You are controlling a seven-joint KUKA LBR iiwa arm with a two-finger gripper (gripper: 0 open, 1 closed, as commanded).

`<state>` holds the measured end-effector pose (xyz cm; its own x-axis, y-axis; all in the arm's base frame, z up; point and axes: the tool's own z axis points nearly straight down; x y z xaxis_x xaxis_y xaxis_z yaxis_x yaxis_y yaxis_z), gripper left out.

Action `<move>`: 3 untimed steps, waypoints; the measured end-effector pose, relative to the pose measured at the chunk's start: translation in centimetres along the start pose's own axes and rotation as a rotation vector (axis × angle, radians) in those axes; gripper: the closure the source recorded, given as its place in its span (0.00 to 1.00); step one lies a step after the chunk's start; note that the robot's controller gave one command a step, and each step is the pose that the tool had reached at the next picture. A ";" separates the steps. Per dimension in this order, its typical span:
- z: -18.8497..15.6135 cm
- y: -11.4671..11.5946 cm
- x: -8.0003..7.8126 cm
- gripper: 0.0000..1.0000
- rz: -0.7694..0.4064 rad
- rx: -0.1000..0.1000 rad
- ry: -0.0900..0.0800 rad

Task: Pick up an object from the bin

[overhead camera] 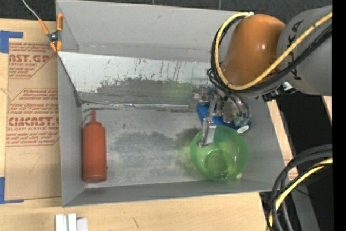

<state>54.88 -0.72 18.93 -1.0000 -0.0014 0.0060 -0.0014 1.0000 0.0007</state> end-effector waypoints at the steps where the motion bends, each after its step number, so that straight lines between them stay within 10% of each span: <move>1: -0.5 0.0 -0.2 0.00 0.000 0.000 -0.008; 2: 8.1 -4.3 1.5 0.00 -0.074 0.001 -0.007; 3: 10.8 -6.6 1.3 1.00 -0.039 0.003 -0.027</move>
Offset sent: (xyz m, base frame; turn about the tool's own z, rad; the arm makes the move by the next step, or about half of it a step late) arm -0.0240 -0.0605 -0.1161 -0.1003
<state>53.50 -7.32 8.14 -0.9989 -0.0409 -0.0207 -0.0408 0.9992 -0.0026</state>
